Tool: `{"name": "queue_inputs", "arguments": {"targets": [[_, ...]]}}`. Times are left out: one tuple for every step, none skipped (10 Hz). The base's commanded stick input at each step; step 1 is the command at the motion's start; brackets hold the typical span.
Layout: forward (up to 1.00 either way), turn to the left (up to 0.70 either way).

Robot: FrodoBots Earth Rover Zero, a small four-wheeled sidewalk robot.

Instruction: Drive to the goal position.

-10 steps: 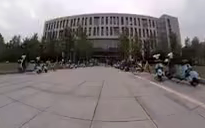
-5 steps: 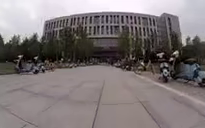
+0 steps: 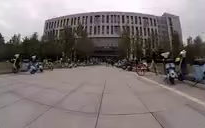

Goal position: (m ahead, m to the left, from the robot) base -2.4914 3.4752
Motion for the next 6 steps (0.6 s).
{"name": "queue_inputs", "arguments": {"targets": [[0.7,0.0],[0.7,0.0],[0.7,0.0],[0.7,0.0],[0.7,0.0],[0.7,0.0]]}}
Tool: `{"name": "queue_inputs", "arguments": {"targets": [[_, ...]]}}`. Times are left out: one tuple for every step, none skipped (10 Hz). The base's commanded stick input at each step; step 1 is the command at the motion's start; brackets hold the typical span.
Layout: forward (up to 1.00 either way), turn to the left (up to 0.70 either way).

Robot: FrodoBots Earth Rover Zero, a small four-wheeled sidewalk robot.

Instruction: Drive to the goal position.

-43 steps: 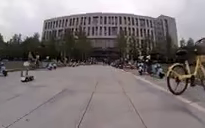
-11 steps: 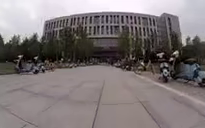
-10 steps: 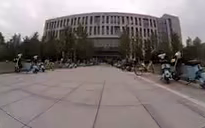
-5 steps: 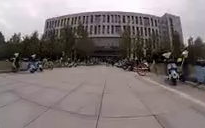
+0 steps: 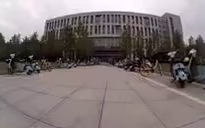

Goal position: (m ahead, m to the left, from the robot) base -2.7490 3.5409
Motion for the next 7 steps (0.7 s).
{"name": "queue_inputs", "arguments": {"targets": [[0.7,0.0],[0.7,0.0],[0.7,0.0],[0.7,0.0],[0.7,0.0],[0.7,0.0],[0.7,0.0]]}}
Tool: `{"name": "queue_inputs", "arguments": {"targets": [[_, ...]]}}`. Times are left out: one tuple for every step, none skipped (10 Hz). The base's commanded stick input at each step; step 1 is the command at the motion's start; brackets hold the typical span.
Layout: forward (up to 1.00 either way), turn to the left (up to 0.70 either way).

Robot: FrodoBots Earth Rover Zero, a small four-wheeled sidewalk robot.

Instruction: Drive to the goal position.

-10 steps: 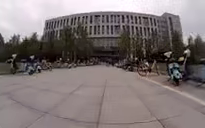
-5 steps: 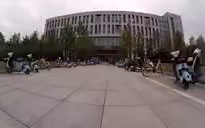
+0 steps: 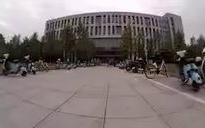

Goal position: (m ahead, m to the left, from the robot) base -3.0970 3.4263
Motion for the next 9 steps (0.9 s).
{"name": "queue_inputs", "arguments": {"targets": [[0.7,0.0],[0.7,0.0],[0.7,0.0],[0.7,0.0],[0.7,0.0],[0.7,0.0],[0.7,0.0],[0.7,0.0],[0.7,0.0]]}}
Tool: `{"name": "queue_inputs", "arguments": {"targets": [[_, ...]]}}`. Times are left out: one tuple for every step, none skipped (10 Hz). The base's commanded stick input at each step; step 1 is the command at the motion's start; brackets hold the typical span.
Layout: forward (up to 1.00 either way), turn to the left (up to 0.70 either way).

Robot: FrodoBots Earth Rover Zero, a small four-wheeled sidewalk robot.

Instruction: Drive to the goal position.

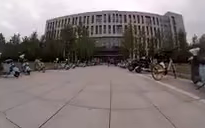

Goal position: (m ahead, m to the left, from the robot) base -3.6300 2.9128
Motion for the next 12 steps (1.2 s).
{"name": "queue_inputs", "arguments": {"targets": [[0.7,0.0],[0.7,0.0],[0.7,0.0],[0.7,0.0],[0.7,0.0],[0.7,0.0],[0.7,0.0],[0.7,0.0],[0.7,0.0],[0.7,0.0],[0.7,0.0],[0.7,0.0]]}}
